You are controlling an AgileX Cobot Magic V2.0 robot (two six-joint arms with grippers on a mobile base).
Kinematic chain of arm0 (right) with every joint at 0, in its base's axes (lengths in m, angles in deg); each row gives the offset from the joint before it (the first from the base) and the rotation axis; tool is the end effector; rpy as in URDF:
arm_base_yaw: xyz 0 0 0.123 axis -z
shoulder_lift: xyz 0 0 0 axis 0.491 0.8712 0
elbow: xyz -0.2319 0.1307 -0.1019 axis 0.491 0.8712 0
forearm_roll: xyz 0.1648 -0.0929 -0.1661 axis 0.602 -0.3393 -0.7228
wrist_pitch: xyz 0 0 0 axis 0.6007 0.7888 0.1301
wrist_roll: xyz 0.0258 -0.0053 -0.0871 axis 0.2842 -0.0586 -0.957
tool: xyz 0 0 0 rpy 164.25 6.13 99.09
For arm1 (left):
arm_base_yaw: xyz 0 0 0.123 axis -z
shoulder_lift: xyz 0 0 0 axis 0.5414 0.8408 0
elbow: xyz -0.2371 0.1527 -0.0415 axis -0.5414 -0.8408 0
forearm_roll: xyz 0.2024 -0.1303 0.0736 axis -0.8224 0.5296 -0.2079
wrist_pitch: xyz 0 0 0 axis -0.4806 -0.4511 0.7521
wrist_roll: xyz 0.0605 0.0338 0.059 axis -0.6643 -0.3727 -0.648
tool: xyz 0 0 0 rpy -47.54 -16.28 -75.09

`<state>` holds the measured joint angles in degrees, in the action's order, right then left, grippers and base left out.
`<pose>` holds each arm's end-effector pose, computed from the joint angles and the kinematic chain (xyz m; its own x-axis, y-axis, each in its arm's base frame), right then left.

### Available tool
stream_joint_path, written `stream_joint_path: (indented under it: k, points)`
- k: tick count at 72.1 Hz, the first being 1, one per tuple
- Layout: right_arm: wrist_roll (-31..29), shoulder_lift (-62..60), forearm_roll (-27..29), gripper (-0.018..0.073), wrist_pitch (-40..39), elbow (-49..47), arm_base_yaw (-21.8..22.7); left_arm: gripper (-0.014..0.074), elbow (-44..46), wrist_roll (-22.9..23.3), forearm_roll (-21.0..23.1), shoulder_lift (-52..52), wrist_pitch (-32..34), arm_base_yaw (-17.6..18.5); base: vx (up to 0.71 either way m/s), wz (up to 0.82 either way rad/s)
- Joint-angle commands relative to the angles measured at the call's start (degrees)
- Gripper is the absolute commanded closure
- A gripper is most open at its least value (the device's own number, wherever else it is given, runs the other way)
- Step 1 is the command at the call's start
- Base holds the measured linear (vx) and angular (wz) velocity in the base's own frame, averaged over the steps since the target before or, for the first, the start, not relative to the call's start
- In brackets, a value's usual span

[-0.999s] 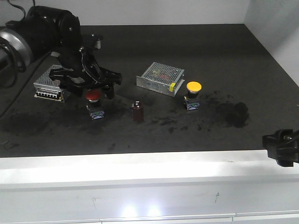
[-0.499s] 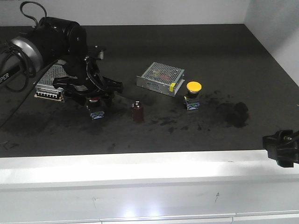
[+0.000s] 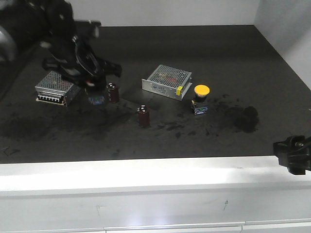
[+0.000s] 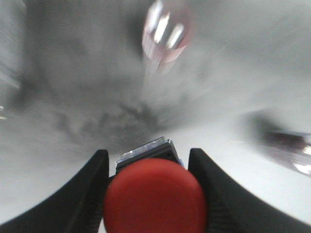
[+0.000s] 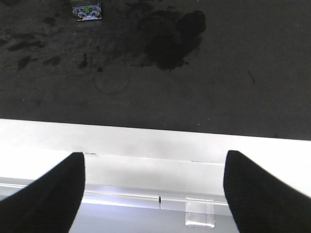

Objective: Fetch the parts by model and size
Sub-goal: 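Lift the red-capped button with the left gripper and withdraw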

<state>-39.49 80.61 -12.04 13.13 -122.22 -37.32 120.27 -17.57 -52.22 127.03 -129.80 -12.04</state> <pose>0.1697 0.0223 0.3051 -0.7134 -0.0748 -0.6968 -0.1111 0.9938 0.0071 0.3984 -0.1477 0.3364 -0.8904 0.1074 -0.4424 0.1527 0.9859 -0.0681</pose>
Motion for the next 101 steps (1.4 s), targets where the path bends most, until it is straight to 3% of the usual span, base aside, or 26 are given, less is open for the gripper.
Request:
stream_joint_path:
  k: [1, 11, 22, 70, 87, 101]
  points:
    - [-0.20, -0.20, -0.17, 0.0001, -2.78, -1.82, -0.01, 0.0605, 1.79, -1.49, -1.30, -8.53, 2.57, 1.11, 0.00, 0.00]
    - [-0.20, -0.20, -0.17, 0.0007, -2.78, -1.82, -0.01, 0.0605, -0.13, -3.44, -2.64, -15.77, 4.11, 2.04, 0.00, 0.00]
    - [-0.20, -0.20, -0.46, 0.0007, -3.29, -1.82, -0.01, 0.0605, -9.01, -3.80, -2.82, -26.42, 9.57, 2.10, 0.00, 0.00]
    - [-0.20, -0.20, -0.42, 0.0007, -4.09, -1.82, -0.01, 0.0604, -65.44, -3.80, -3.17, -81.67, 36.10, 2.05, 0.00, 0.00]
    - [-0.20, -0.20, -0.26, 0.0007, -4.13, -1.82, -0.01, 0.0604, -75.82, -3.80, -2.17, -98.46, 35.16, 2.05, 0.00, 0.00]
    - [-0.64, -0.20, 0.02, 0.0007, -5.35, -1.88, -0.01, 0.0604, -79.55, -3.80, -2.01, -103.07, 34.59, 2.05, 0.00, 0.00]
